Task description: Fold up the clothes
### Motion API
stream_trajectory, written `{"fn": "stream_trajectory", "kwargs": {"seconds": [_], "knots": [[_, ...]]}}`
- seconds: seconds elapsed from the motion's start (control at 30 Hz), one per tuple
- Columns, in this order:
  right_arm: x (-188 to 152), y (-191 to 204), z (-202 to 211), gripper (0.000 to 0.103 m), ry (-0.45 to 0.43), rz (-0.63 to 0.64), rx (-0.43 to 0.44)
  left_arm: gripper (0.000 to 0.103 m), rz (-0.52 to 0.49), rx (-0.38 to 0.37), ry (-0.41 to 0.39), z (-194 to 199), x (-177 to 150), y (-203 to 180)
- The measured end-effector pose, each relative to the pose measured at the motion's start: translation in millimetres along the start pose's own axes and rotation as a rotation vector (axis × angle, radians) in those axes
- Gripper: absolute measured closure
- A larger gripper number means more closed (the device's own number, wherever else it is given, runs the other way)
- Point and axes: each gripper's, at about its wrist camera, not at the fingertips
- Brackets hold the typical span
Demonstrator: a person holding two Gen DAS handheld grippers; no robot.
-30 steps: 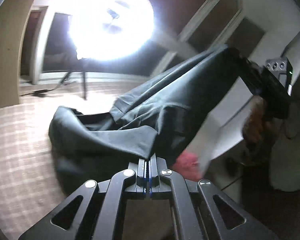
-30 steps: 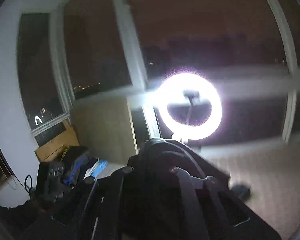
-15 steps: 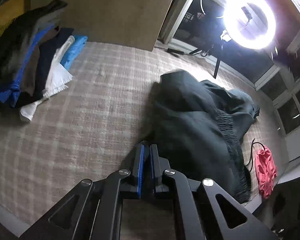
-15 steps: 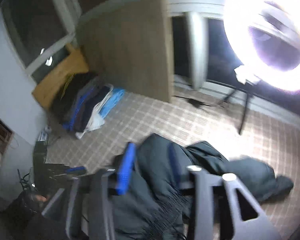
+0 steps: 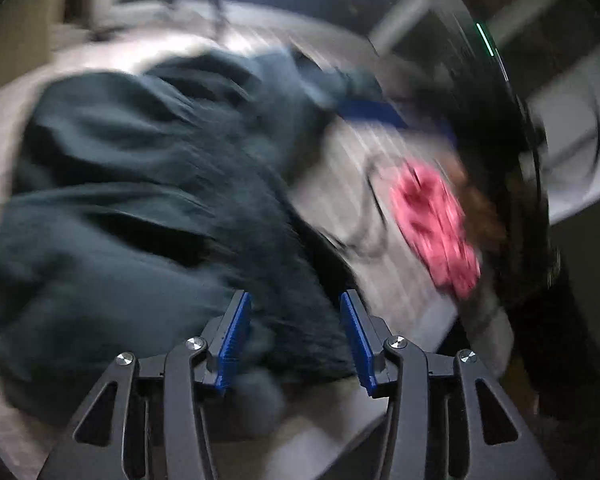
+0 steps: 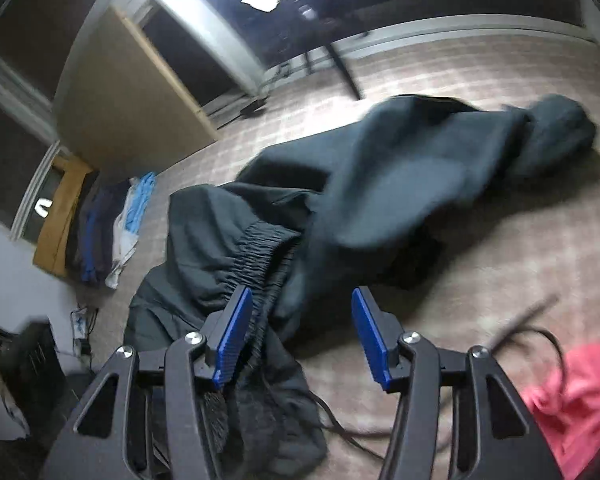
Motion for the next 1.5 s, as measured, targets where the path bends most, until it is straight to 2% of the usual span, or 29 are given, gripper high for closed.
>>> {"fn": "stream_trajectory", "kwargs": {"seconds": [0.17,0.27,0.4,0.43,0.47,0.5,0.53,0.6,0.67,0.8,0.97,1.1,1.17,1.33,1.43,1.5], "knots": [[31.1,26.7,-54.6,0.051,0.109,0.124,-0.009,0.053,-0.013,0.073,0.078,-30.9,-27.3,-17.0],[41.5,27.7,-94.0,0.051,0.21,0.144,-0.061,0.05,0.004,0.132,0.067,-40.6,-30.0,-14.8],[45.8,16.5,-122.8,0.05,0.282,0.08,-0.033,0.05,0.008,0.164,0.044,-46.2,-31.4,-14.6],[46.6,15.8,-125.0,0.05,0.28,0.075,-0.023,0.051,0.001,0.17,0.033,-45.4,-32.2,-15.8],[47.6,17.3,-124.5,0.055,0.27,0.08,-0.009,0.06,0.002,0.166,0.025,-44.0,-32.7,-15.9],[48.2,19.4,-123.3,0.064,0.264,0.086,0.008,0.079,0.008,0.153,0.019,-41.9,-33.0,-15.1],[48.3,21.6,-121.2,0.075,0.258,0.092,0.02,0.085,0.017,0.143,0.013,-39.0,-33.2,-14.0],[49.8,26.2,-112.0,0.081,0.22,0.109,0.022,0.089,0.037,0.129,-0.012,-28.6,-33.7,-11.5],[52.2,29.6,-97.6,0.095,0.169,0.113,0.041,0.093,0.062,0.106,-0.043,-13.0,-34.3,-9.1],[58.7,38.7,-62.2,0.097,0.066,0.085,0.095,0.097,0.107,0.043,-0.129,34.6,-34.4,-2.0],[71.2,70.7,-26.7,0.098,-0.025,0.1,0.077,0.098,0.129,-0.019,-0.237,89.1,-40.1,14.8],[81.9,120.4,-12.9,0.098,-0.081,0.143,0.03,0.098,0.173,-0.066,-0.305,117.9,-48.8,43.0],[91.8,146.3,-11.3,0.098,-0.092,0.162,0.045,0.099,0.196,-0.082,-0.331,135.8,-57.8,62.4],[115.7,254.5,-29.3,0.098,-0.092,0.31,0.088,0.099,0.292,-0.1,-0.438,188.9,-92.7,119.5],[129.5,338.9,-69.5,0.098,-0.04,0.399,0.184,0.099,0.389,-0.048,-0.523,224.4,-125.8,165.0],[133.9,398.7,-108.8,0.095,0.058,0.466,0.216,0.099,0.505,0.08,-0.568,241.8,-149.5,207.0]]}}
Point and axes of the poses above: each gripper's, at about its wrist camera, not at the fingertips, and z roughly against the way its jaws point, y to its left, x to its top, and after that the axes turned 8 degrees about z, right-handed
